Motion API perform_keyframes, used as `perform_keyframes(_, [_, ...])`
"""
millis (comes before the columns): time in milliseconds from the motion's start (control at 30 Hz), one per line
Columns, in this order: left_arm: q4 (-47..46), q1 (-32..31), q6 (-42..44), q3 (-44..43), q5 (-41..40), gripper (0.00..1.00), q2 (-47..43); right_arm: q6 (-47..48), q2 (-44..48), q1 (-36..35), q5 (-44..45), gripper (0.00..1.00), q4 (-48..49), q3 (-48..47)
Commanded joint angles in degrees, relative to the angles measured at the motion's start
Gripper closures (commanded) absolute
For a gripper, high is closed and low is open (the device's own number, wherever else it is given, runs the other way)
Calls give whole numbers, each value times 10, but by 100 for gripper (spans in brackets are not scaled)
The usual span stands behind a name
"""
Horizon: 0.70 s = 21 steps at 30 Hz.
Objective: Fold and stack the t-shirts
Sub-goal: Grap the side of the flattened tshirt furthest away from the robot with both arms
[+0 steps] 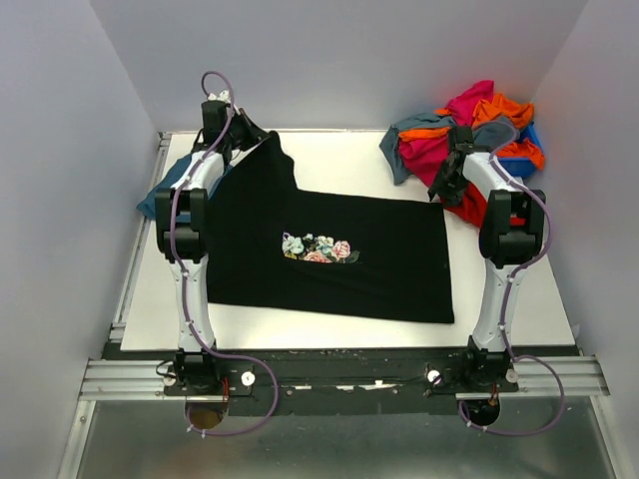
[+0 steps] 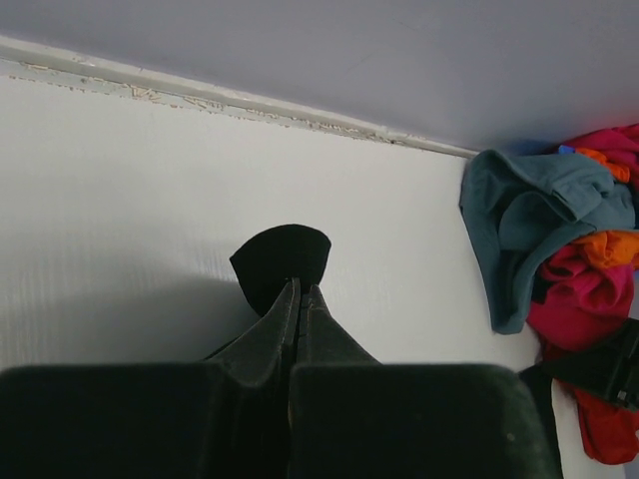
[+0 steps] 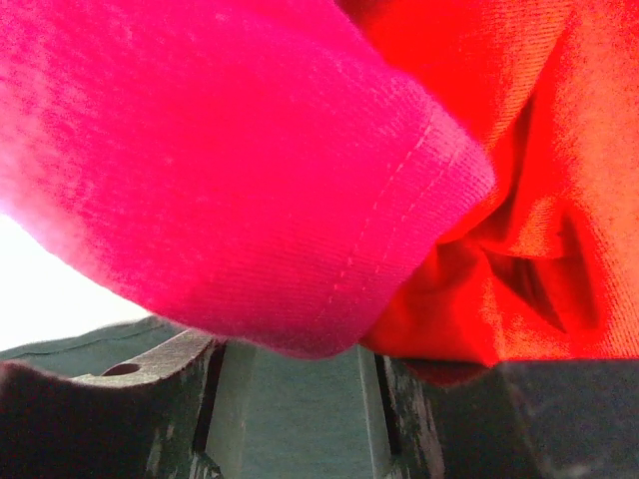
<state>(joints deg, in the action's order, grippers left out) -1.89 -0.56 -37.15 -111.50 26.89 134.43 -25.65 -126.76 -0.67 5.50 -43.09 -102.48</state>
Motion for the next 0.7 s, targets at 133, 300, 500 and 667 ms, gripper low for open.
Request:
perform_keyframes(133, [-11, 0, 21, 23, 15, 100, -69, -34, 0, 1, -2, 52, 5, 11])
perform_keyframes(300, [-12, 19, 17, 26, 18, 100, -74, -48, 13, 1, 3, 60, 20, 33])
perform_keyframes(500, [-24, 23, 15, 43, 22, 100, -89, -65, 36, 1, 39, 71, 28, 66])
perform_keyframes(667, [-24, 22, 14, 43, 26, 100, -87, -59, 50, 1, 38, 78, 44, 83])
